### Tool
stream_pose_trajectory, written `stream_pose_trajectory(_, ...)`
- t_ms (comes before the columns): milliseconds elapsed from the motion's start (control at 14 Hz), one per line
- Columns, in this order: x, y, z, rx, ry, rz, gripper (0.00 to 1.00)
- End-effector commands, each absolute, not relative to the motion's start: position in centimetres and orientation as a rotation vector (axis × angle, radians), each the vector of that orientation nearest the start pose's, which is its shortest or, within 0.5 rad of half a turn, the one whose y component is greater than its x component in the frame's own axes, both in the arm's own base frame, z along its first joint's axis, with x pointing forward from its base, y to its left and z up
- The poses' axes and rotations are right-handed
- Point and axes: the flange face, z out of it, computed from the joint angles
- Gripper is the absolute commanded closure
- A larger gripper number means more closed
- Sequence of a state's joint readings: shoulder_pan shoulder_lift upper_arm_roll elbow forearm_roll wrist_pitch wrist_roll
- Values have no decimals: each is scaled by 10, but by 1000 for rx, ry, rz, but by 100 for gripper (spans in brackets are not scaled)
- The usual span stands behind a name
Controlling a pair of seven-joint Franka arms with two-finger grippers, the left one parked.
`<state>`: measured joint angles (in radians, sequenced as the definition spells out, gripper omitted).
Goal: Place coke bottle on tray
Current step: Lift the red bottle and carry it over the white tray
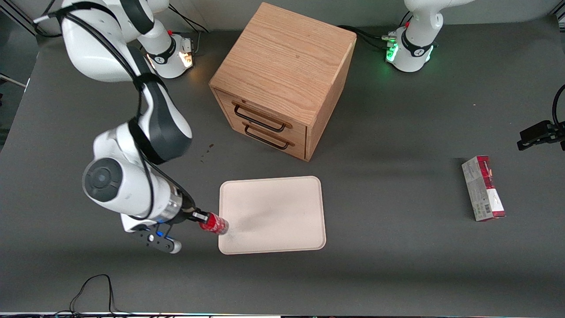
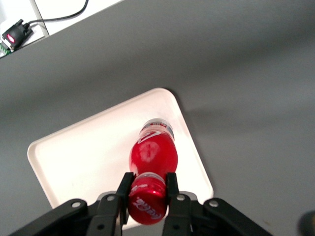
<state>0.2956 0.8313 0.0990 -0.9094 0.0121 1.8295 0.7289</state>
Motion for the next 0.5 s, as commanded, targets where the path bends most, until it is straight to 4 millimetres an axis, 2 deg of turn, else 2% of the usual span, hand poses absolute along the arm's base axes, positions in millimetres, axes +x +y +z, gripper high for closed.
stream_pose_trajectory(0, 736, 294, 387, -2979, 576, -139, 100)
stream_pose_trajectory(143, 737, 298, 369, -2992, 570, -126, 100)
stream_pose_trajectory(286, 734, 307, 362, -3019, 543, -135, 100)
stream_pose_trajectory(429, 735, 306, 347, -3035, 542, -118, 100)
